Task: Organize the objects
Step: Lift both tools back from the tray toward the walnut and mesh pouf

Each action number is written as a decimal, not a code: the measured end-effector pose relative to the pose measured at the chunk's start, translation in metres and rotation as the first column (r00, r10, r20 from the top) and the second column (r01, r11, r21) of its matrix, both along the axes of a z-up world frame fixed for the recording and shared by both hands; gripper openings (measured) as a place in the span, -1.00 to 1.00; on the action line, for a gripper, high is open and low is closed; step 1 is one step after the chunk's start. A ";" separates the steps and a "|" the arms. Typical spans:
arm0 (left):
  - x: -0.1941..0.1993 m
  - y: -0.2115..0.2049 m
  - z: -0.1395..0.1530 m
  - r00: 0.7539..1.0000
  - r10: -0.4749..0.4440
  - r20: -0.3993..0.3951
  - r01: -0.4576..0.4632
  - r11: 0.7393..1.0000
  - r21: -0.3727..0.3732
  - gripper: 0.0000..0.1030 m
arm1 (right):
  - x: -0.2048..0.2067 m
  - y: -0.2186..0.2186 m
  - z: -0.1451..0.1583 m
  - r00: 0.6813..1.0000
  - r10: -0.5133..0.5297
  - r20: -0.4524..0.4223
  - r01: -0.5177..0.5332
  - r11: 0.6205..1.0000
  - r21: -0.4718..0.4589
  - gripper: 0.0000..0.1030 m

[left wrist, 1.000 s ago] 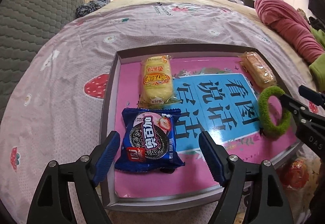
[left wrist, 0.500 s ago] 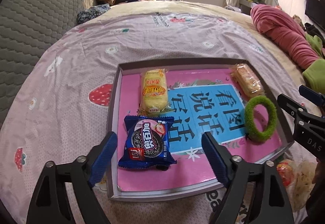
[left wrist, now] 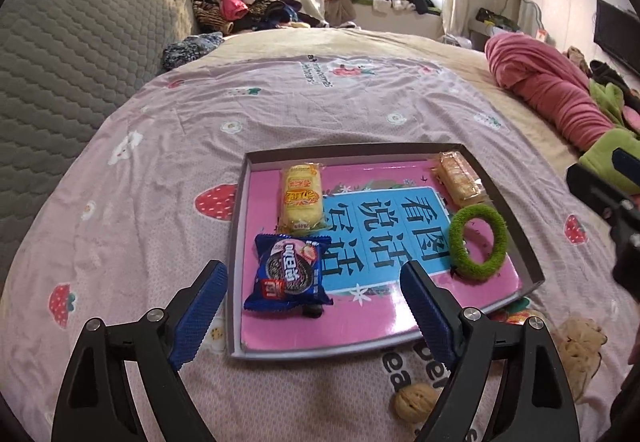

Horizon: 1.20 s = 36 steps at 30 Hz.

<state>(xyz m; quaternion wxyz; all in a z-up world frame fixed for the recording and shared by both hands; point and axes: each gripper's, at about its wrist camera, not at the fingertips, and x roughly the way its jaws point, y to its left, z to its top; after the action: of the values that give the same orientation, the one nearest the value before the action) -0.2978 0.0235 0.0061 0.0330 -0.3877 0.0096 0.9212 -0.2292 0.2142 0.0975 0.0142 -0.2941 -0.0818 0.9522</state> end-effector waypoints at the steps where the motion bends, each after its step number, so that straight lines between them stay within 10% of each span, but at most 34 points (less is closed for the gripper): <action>1: 0.005 -0.001 0.000 1.000 0.005 0.001 -0.005 1.000 0.002 0.73 | 0.005 0.001 0.004 1.000 0.002 -0.009 -0.002 1.000 -0.006 0.76; 36: 0.164 -0.012 0.035 0.996 0.084 -0.015 -0.083 0.996 0.036 0.73 | 0.169 0.044 0.038 0.999 -0.050 -0.005 0.050 0.998 -0.032 0.87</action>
<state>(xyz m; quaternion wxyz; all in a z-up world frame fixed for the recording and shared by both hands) -0.1333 0.0117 0.0409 0.0011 -0.3794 -0.0224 0.9250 -0.0598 0.2585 0.1352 0.0336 -0.2936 -0.0590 0.9535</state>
